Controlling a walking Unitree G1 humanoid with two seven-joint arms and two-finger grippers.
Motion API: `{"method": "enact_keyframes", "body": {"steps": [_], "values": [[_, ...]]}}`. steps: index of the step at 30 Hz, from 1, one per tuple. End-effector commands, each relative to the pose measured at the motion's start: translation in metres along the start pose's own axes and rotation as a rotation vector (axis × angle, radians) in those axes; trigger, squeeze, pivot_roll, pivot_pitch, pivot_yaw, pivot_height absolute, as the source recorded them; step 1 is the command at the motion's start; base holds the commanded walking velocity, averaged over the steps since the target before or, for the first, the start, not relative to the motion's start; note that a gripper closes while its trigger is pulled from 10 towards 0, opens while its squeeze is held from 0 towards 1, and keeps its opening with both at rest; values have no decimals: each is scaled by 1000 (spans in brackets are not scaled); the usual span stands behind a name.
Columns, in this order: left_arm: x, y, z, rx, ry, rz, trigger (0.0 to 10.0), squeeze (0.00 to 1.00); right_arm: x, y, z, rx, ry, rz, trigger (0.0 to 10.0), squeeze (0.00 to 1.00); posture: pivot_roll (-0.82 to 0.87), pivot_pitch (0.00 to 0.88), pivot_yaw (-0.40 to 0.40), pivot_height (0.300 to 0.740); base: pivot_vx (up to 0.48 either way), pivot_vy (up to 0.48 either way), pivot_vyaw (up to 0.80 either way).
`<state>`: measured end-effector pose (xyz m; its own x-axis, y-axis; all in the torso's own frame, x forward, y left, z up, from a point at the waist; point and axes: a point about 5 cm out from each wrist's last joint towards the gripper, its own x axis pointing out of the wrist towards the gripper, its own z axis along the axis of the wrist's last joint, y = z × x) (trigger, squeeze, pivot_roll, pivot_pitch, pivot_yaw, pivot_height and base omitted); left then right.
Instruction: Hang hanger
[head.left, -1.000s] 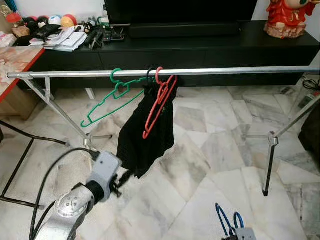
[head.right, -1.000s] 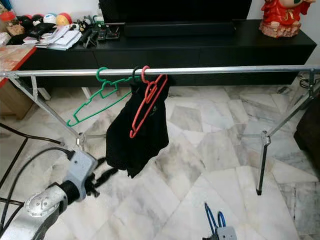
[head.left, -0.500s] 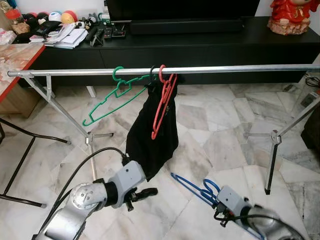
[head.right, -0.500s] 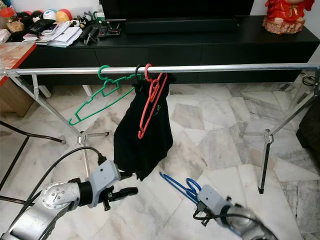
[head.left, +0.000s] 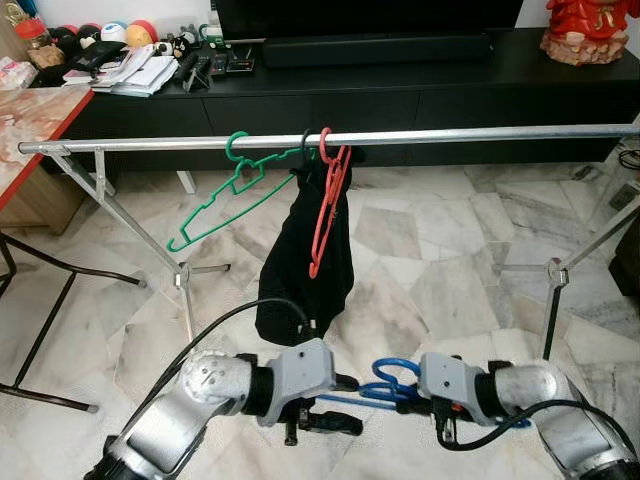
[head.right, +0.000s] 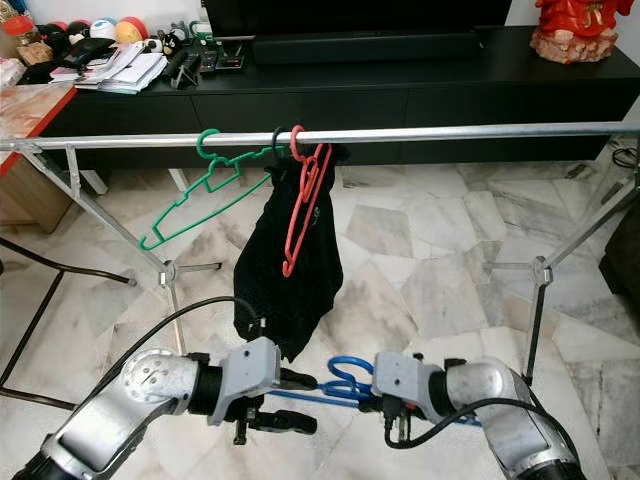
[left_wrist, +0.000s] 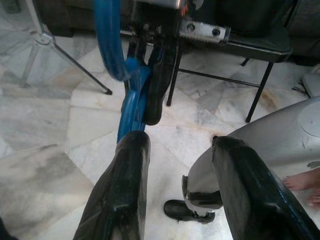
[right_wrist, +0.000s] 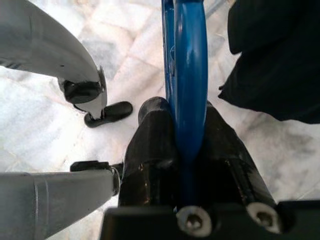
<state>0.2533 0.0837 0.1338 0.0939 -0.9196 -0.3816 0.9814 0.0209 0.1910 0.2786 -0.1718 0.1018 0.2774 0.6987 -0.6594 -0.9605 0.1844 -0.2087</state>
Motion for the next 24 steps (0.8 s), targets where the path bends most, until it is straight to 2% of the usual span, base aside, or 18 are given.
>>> {"method": "enact_keyframes", "body": {"steps": [1,2,3,12,14,15,19,24], "values": [[3,-5,-4,-38,0,-39,10000,0,0,6,2,-2,3,30,10000,0,-78,200,61,740,0,0,0],[3,-5,-4,-38,0,-39,10000,0,0,6,2,-2,3,30,10000,0,-78,200,61,740,0,0,0],[5,-6,-4,-48,-8,-47,10000,1000,0,6,1,-1,20,26,10000,0,-74,200,64,740,0,0,0],[10,-4,-1,-6,-1,-76,10000,1000,1,10,6,1,38,43,10000,0,-76,202,77,740,0,0,0],[10,-2,0,-46,1,-75,10000,1000,2,10,2,0,48,27,10000,0,-75,205,82,740,0,0,0],[9,-2,0,-50,2,-72,10000,0,2,10,1,1,49,27,10000,0,-74,206,84,740,0,0,0],[10,-2,-4,-35,35,-71,10000,0,6,14,1,5,38,25,10000,0,-71,210,91,740,0,0,0],[11,3,-1,-33,17,-31,10000,0,6,14,2,9,34,22,10000,0,-71,214,94,740,0,0,0]]}}
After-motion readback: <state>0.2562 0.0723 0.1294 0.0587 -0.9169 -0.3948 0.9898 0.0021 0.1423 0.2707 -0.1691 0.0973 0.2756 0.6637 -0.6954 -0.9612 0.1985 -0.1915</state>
